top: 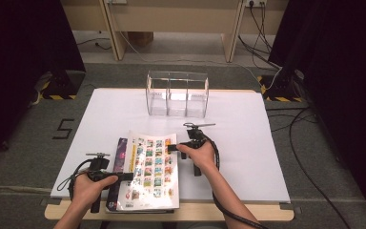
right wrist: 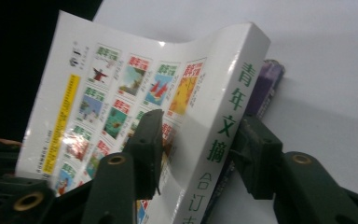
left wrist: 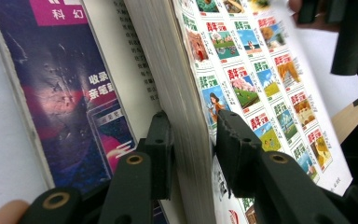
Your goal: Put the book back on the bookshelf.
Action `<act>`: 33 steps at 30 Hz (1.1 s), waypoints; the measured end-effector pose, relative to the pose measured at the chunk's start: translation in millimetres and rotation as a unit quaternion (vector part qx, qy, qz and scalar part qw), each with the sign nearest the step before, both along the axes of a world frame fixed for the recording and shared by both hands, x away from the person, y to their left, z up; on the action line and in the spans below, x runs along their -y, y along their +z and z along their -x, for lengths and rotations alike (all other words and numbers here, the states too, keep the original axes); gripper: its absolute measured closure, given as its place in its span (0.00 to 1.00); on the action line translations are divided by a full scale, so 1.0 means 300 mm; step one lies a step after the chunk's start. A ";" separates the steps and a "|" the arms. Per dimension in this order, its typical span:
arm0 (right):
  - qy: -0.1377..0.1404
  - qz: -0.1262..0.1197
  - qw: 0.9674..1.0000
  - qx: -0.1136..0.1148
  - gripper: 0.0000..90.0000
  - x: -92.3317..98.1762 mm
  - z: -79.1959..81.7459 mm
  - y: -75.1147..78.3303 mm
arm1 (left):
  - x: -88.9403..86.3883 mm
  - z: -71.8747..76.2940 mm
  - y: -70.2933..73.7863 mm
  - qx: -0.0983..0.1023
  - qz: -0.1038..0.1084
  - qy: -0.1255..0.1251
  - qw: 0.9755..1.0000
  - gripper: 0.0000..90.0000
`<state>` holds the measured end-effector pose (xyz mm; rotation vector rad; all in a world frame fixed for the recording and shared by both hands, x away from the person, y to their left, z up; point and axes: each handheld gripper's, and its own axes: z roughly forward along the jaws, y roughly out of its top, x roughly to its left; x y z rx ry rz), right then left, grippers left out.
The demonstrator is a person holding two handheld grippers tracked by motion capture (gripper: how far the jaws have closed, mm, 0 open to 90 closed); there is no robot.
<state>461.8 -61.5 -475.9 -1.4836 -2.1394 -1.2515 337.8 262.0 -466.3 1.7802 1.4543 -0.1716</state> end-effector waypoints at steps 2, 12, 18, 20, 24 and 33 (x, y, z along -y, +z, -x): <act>0.000 -0.001 1.000 0.009 0.64 -0.004 0.003 0.013 | -0.004 -0.003 -0.002 -0.003 0.003 0.000 1.000 0.74; -0.009 -0.017 1.000 -0.019 0.58 -0.044 -0.004 -0.028 | -0.008 -0.002 -0.003 0.003 0.001 0.002 1.000 0.74; 0.003 -0.043 0.999 -0.016 0.74 -0.032 -0.010 -0.001 | -0.015 0.006 -0.004 0.005 -0.002 0.012 1.000 0.71; 0.009 -0.039 0.999 -0.010 0.74 -0.036 -0.009 0.014 | -0.019 0.011 -0.006 0.010 0.000 0.013 1.000 0.70; 0.017 -0.050 0.999 -0.006 0.76 -0.029 0.000 0.050 | -0.024 0.016 -0.012 0.014 0.013 0.017 1.000 0.67; 0.000 -0.068 0.997 0.034 0.82 0.041 0.007 0.155 | -0.033 0.027 0.028 0.079 -0.007 0.029 0.996 0.65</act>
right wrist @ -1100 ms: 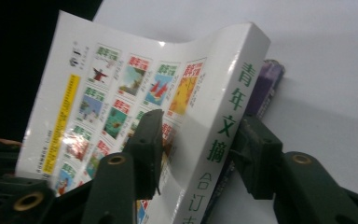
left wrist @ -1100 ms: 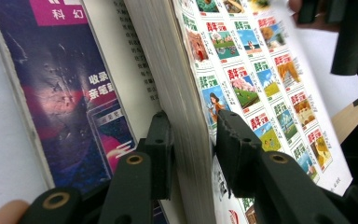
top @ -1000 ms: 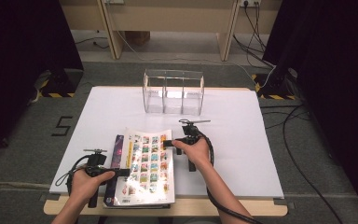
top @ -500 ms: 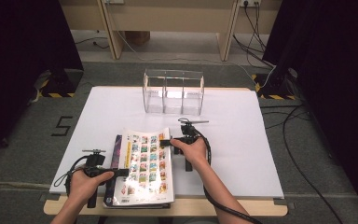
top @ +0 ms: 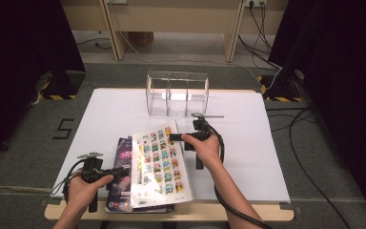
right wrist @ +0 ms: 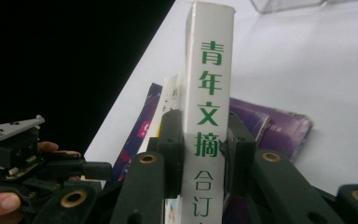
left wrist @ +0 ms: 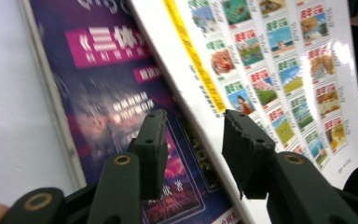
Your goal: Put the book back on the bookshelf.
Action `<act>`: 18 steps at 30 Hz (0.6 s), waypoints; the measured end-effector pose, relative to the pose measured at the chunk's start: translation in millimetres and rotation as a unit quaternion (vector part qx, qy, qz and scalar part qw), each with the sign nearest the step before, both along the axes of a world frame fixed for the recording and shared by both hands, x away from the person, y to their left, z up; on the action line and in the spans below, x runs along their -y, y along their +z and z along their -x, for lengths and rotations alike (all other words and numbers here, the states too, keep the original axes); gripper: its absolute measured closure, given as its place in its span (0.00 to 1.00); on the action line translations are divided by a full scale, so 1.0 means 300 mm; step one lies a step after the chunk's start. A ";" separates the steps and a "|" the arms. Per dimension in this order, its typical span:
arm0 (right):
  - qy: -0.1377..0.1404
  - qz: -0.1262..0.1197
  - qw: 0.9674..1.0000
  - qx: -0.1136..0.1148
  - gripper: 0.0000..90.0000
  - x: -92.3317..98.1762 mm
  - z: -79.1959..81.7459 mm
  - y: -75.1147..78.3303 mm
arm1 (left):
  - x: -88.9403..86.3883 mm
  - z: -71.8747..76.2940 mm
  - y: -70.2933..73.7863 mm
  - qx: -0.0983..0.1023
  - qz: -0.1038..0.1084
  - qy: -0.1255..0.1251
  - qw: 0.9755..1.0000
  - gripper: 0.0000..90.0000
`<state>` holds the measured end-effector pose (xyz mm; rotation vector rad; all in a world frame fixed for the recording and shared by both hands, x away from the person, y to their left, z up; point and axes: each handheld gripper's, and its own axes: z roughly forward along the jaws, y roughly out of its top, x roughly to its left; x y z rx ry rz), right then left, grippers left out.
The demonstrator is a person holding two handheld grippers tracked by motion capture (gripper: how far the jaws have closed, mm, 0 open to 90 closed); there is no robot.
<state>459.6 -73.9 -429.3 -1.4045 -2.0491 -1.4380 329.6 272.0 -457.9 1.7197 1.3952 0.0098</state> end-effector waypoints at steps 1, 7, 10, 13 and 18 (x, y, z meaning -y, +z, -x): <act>0.000 0.000 1.000 0.000 0.82 0.000 0.000 0.000 | 0.000 0.000 0.000 0.000 0.000 0.000 1.000 0.64; -0.012 0.017 0.999 0.025 0.82 0.036 0.012 0.051 | 0.016 -0.005 0.005 0.012 -0.007 0.003 1.000 0.60; -0.021 0.025 0.999 0.041 0.82 0.052 0.022 0.077 | 0.025 -0.006 -0.001 0.010 -0.009 0.001 1.000 0.59; -0.026 0.026 0.998 0.052 0.82 0.059 0.026 0.096 | 0.026 -0.006 -0.001 0.011 -0.011 0.001 1.000 0.59; -0.051 0.042 0.993 0.098 0.82 0.086 0.044 0.170 | 0.027 -0.006 0.002 0.013 -0.012 0.003 1.000 0.58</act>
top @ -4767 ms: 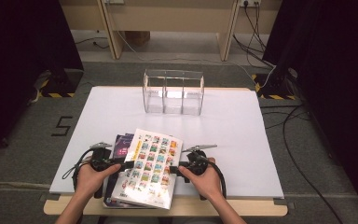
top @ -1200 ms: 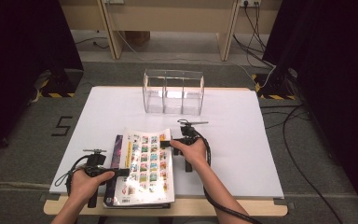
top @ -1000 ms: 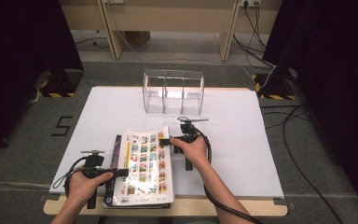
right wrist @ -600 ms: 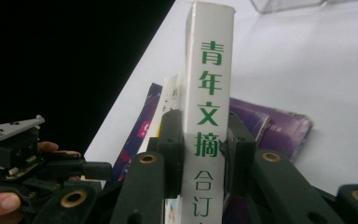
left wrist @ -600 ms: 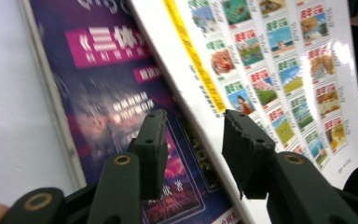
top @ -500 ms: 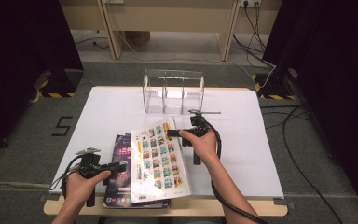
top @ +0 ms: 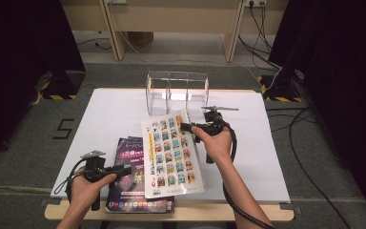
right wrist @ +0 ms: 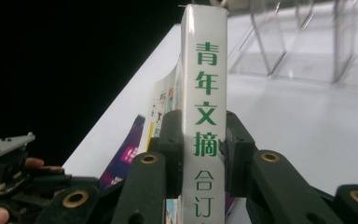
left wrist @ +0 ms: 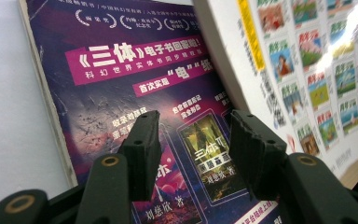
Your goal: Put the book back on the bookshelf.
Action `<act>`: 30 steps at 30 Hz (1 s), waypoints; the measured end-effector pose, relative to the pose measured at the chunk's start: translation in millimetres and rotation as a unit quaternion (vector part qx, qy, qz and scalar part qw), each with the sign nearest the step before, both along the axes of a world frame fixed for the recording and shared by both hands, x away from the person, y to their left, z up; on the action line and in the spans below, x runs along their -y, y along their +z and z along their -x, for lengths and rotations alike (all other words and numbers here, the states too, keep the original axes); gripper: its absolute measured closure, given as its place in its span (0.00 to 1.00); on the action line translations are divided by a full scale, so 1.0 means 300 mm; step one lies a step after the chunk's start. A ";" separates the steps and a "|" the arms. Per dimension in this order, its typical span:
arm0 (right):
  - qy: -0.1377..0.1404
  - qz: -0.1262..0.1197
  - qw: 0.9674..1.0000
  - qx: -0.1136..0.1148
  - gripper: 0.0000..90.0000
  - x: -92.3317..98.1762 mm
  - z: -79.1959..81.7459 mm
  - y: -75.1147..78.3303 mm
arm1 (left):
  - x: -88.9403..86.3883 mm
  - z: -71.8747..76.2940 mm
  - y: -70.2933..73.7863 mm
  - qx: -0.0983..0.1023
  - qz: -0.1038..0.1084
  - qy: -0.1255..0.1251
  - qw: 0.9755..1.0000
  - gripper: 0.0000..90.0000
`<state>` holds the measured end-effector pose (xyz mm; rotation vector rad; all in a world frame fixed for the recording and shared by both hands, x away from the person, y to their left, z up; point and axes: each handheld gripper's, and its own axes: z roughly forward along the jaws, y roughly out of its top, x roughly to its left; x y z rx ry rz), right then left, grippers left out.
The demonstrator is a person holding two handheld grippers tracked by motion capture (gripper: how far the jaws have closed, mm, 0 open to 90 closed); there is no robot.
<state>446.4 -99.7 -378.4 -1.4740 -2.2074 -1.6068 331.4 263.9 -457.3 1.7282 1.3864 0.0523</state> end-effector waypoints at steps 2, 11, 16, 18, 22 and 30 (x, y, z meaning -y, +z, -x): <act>-0.010 0.002 1.000 0.017 0.82 0.011 0.008 0.028 | -0.001 0.000 0.003 0.002 -0.001 0.000 1.000 0.58; -0.051 0.014 0.995 0.085 0.82 0.055 0.026 0.140 | 0.004 -0.018 0.037 0.014 -0.002 0.000 1.000 0.57; -0.079 0.025 0.989 0.126 0.82 0.071 0.033 0.194 | 0.015 -0.036 0.060 0.023 0.001 -0.002 1.000 0.57; -0.092 0.030 0.986 0.138 0.82 0.081 0.032 0.211 | 0.020 -0.036 0.064 0.026 0.000 -0.001 1.000 0.57; -0.140 0.044 0.972 0.182 0.82 0.111 0.032 0.255 | 0.018 -0.026 0.052 0.024 0.000 0.000 1.000 0.57; -0.193 0.051 0.959 0.203 0.82 0.133 0.007 0.297 | 0.003 -0.025 0.039 0.019 0.002 0.007 1.000 0.57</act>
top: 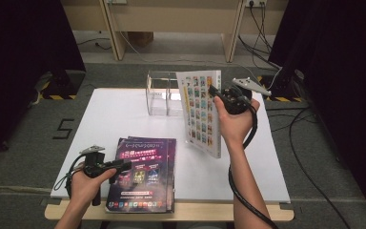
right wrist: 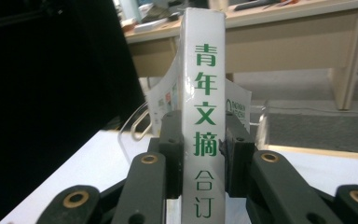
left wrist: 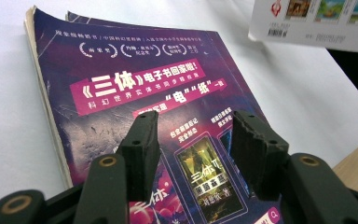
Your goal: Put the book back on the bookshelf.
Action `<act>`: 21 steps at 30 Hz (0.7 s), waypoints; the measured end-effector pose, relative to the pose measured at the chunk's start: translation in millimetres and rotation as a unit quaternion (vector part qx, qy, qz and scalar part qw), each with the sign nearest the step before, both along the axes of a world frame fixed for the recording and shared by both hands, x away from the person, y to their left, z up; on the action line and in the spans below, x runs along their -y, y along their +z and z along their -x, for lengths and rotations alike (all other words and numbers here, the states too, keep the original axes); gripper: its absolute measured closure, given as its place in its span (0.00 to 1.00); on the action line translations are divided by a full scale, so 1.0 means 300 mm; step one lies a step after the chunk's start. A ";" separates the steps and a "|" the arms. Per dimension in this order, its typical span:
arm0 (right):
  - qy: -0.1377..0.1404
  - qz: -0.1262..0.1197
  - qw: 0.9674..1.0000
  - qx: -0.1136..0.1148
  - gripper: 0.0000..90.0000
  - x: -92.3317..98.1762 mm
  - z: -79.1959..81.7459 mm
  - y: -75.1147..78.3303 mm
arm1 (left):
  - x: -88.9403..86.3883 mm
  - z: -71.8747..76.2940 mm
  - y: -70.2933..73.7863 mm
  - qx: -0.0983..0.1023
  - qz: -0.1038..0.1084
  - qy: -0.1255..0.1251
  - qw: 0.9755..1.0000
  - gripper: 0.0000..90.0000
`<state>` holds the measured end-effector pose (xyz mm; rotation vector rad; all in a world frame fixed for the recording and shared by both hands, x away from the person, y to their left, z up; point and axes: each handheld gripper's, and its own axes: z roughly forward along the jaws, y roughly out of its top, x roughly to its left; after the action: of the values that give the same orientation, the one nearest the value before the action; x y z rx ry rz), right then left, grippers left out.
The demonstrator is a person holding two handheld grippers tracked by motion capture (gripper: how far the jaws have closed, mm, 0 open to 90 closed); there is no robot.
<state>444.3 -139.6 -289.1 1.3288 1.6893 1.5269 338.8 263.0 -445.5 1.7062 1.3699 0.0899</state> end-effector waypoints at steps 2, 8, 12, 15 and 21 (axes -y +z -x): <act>-0.008 -0.009 1.000 0.003 0.82 0.008 -0.011 0.005 | -0.001 -0.001 -0.002 -0.001 -0.001 -0.001 1.000 0.56; 0.039 -0.035 0.999 -0.002 0.82 -0.007 -0.028 0.024 | -0.005 -0.005 -0.011 -0.003 -0.003 -0.002 1.000 0.56; 0.067 -0.048 0.997 -0.004 0.82 -0.019 -0.061 0.033 | -0.008 -0.007 -0.016 -0.005 -0.002 -0.001 1.000 0.56; 0.066 -0.049 0.997 -0.005 0.82 -0.017 -0.087 0.031 | -0.011 -0.005 -0.021 -0.004 -0.002 0.000 1.000 0.56; 0.040 -0.025 0.999 0.005 0.82 -0.009 -0.138 0.035 | -0.009 -0.008 -0.029 -0.010 -0.001 -0.001 1.000 0.56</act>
<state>485.8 -136.8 -278.6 1.2906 1.7271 1.6281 341.1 265.8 -454.3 1.7142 1.3829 0.0718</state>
